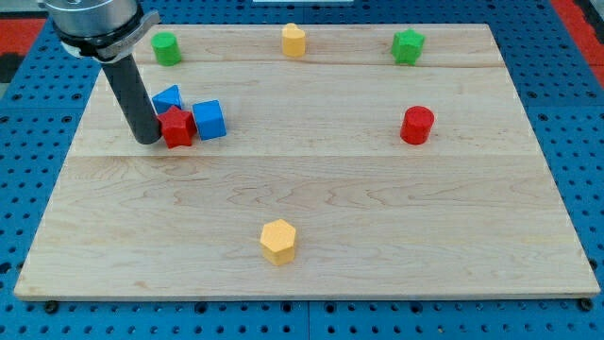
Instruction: Move the blue triangle into the red star
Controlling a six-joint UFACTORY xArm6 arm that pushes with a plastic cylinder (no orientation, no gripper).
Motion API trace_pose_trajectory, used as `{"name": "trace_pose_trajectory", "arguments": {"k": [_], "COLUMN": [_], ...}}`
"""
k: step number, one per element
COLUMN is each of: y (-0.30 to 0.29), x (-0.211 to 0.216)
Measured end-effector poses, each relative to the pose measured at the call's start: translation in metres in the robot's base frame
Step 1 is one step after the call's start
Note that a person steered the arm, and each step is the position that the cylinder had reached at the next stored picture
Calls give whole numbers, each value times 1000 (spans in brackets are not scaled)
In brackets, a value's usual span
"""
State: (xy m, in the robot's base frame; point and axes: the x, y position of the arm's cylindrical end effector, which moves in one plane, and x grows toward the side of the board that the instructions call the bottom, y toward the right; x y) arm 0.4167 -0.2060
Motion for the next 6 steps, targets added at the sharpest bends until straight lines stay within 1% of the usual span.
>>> {"name": "trace_pose_trajectory", "arguments": {"k": [1,2,3,4,5,6], "y": [-6,-52,-84,-28,24,43], "x": [32,19,-35,-73,-79,-61]}}
